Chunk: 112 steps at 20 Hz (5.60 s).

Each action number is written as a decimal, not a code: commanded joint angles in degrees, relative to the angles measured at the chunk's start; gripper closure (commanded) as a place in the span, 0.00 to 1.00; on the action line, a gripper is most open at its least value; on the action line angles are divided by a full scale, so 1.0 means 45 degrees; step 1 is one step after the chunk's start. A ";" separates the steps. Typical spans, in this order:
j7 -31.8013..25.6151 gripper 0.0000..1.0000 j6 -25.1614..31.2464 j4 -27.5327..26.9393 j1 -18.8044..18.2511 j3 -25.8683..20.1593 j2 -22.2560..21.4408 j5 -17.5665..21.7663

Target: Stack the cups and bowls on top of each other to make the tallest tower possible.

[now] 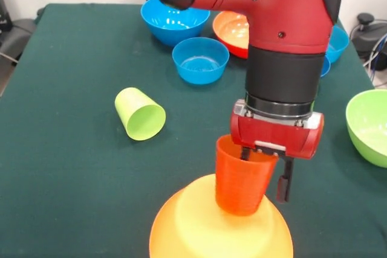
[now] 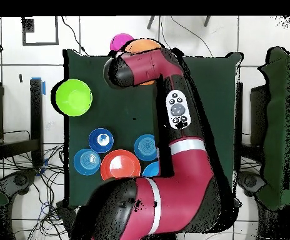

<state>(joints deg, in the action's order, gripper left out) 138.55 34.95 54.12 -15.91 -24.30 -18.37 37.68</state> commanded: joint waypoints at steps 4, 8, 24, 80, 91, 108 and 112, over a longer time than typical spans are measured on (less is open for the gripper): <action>-0.0905 0.00 0.0004 0.4384 -0.0209 0.0517 -0.1222 -0.0281; 0.0180 0.00 -0.0115 0.7709 -0.0234 0.0627 -0.4001 -0.1297; 0.0218 0.00 -0.0259 0.9427 -0.0465 0.0577 -0.4841 -0.2719; 0.0974 0.00 -0.0578 0.8326 0.1515 0.1675 -0.1788 -0.4152; 0.1684 0.00 0.0256 0.6946 0.2695 0.1940 -0.2380 -0.5598; 0.0209 0.00 0.1042 0.6380 0.2545 0.2383 -0.2636 -0.6080; 0.0246 0.00 0.2042 0.5864 0.2573 0.2467 -0.2919 -0.6319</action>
<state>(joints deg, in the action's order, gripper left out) 138.55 35.27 85.76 -3.44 -13.69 -30.30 10.82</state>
